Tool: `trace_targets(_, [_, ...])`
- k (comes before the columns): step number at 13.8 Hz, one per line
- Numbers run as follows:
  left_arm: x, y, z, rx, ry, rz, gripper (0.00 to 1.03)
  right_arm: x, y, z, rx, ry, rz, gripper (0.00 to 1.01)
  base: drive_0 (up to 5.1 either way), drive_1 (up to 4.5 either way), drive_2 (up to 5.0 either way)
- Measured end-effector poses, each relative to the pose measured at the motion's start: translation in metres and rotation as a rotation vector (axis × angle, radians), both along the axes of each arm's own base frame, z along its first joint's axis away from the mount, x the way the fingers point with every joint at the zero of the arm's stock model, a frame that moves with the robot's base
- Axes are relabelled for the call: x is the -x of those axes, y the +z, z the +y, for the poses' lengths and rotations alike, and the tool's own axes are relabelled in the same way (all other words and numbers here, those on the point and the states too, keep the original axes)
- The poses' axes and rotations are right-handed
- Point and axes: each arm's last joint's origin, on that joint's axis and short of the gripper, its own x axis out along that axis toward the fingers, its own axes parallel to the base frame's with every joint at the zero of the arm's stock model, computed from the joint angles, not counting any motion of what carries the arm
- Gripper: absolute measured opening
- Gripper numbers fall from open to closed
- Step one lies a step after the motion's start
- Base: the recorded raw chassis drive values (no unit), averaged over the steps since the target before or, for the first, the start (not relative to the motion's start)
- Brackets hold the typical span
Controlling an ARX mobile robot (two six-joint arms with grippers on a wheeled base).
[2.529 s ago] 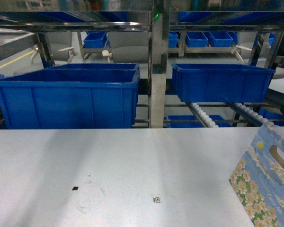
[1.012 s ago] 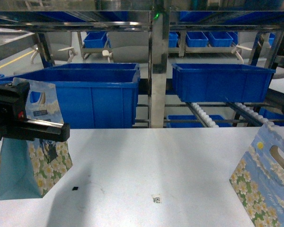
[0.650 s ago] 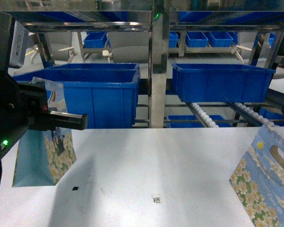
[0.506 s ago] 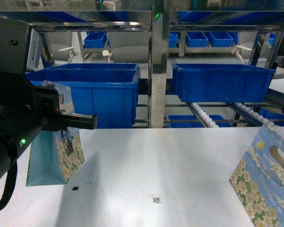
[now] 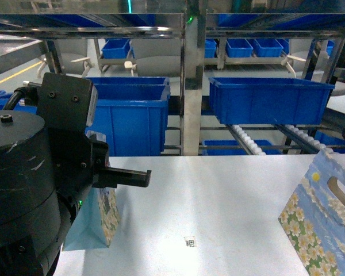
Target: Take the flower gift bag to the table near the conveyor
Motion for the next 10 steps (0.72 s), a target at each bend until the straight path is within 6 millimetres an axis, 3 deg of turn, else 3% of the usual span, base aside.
trace_targets(6, [0.026, -0.005, -0.005, -0.126, -0.038, 0.038, 0.02, 0.0, 0.0, 0.0, 0.0, 0.0, 0.0, 0.98, 0.0, 0.0, 0.0])
trace_targets(9, [0.043, -0.008, 0.001, -0.173, -0.07, 0.072, 0.02, 0.0, 0.0, 0.0, 0.0, 0.0, 0.0, 0.98, 0.0, 0.0, 0.0])
trace_targets(10, [0.049, -0.008, 0.004, -0.181, -0.083, 0.096, 0.07, 0.0, 0.0, 0.0, 0.0, 0.0, 0.0, 0.98, 0.0, 0.0, 0.0])
